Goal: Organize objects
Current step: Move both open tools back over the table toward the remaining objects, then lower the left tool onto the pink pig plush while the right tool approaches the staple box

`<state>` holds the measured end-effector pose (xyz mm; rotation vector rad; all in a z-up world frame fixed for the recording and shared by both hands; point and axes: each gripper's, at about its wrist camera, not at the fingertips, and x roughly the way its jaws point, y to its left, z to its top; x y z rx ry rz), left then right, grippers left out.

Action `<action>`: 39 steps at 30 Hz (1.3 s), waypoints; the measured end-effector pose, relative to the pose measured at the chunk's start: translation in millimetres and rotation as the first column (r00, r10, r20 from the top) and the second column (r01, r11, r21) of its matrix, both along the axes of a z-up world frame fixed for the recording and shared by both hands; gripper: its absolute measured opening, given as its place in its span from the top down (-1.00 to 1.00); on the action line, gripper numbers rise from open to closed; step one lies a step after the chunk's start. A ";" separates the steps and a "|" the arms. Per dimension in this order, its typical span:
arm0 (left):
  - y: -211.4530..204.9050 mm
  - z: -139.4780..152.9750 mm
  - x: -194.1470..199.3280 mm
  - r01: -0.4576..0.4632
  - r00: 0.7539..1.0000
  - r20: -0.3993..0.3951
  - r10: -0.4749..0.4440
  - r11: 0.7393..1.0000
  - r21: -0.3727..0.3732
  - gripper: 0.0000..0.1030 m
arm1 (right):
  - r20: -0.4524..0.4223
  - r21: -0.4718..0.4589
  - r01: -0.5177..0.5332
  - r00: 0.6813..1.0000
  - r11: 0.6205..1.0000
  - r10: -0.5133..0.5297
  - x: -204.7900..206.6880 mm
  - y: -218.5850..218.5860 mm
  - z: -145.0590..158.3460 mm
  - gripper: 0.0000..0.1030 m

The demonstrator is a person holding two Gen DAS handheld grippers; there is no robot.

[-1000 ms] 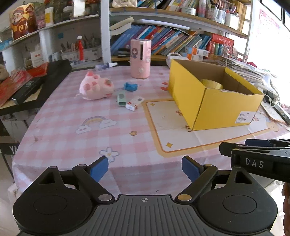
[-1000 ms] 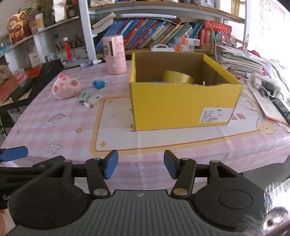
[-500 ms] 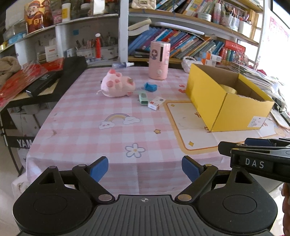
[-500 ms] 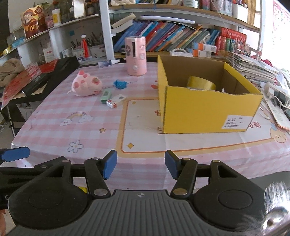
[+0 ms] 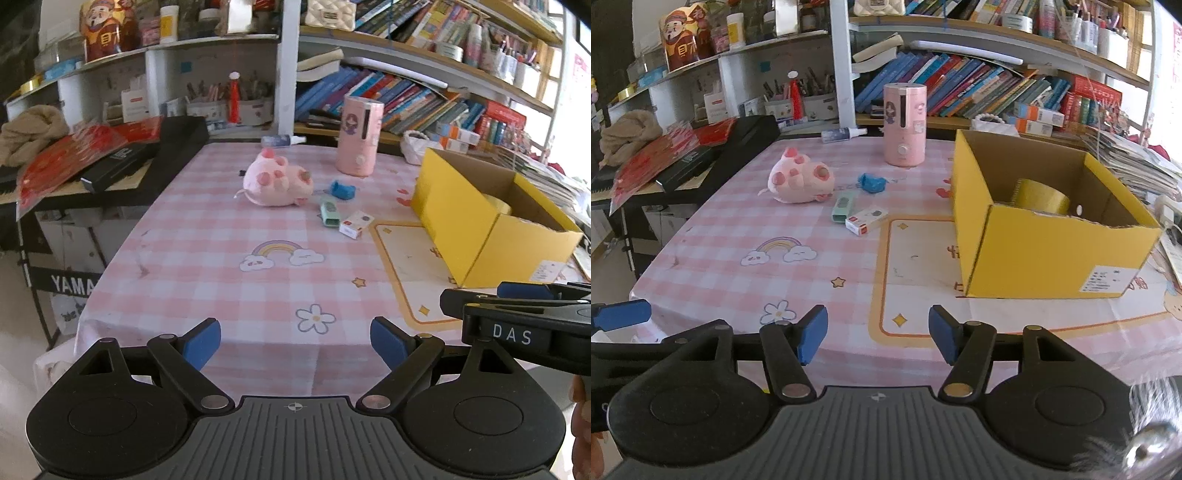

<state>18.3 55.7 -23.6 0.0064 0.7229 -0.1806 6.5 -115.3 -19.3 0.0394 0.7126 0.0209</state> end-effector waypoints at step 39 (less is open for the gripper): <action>-0.9 -10.1 180.0 -0.167 0.985 -0.045 0.169 0.985 0.046 -0.88 | -0.110 -0.004 -0.135 0.985 0.991 0.134 215.6 0.8 -39.6 -0.30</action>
